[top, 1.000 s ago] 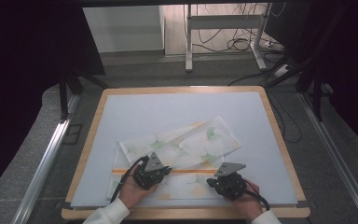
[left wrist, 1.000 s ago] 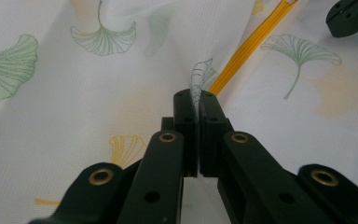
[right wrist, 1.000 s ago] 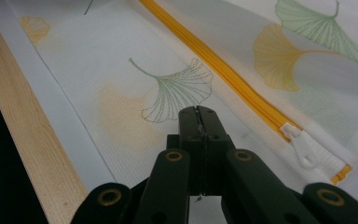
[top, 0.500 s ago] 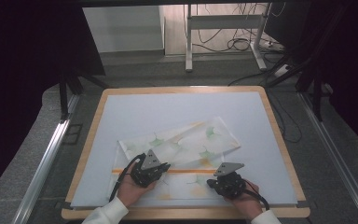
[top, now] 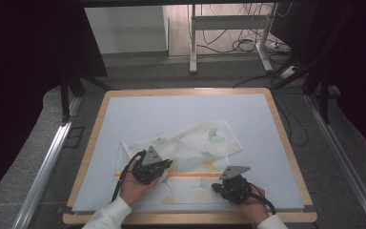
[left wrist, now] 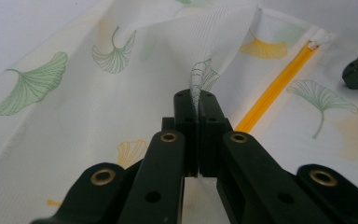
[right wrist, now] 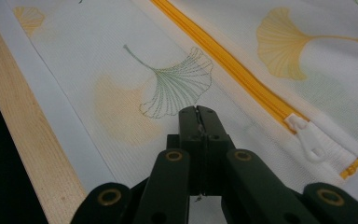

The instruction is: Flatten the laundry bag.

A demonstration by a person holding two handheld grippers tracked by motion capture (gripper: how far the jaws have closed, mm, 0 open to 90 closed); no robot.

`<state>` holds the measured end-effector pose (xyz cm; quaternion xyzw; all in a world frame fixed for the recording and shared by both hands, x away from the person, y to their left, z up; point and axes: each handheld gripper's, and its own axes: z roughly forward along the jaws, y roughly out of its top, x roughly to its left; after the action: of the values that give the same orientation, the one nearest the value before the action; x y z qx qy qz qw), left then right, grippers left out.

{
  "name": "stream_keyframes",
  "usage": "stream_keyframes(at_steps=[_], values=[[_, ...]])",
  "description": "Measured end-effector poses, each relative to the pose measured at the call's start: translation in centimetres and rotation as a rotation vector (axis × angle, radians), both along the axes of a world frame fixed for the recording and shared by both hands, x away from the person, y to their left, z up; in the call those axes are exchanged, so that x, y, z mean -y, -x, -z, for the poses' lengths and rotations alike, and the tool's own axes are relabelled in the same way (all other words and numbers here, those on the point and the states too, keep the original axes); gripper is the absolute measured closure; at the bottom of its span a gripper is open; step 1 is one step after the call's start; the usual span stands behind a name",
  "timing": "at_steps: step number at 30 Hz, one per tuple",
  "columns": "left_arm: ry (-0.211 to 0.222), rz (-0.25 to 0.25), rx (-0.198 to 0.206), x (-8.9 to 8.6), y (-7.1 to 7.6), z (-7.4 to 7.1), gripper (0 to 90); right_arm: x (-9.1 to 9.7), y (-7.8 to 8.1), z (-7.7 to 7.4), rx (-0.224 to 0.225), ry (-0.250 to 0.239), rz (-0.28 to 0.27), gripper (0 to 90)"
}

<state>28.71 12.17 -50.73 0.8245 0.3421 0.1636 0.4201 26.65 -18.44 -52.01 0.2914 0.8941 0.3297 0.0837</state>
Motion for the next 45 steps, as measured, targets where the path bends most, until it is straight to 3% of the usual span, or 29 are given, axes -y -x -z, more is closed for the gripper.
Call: stream_keyframes(at_steps=[27, 36, 45], values=[[0.035, -0.062, -0.003, -1.4, -2.2, -0.6, 89.7, 0.3, -0.3, 0.1, -0.022, -0.016, -0.009, 89.2], [0.028, -0.064, -0.009, -1.6, -2.9, -0.8, 89.8, 0.2, -0.3, 0.1, -0.012, -0.012, -0.017, 89.2], [0.012, -0.078, -0.007, -1.8, -4.5, -0.8, 89.8, 0.3, -0.3, 0.1, -0.017, -0.020, -0.015, 89.2]])
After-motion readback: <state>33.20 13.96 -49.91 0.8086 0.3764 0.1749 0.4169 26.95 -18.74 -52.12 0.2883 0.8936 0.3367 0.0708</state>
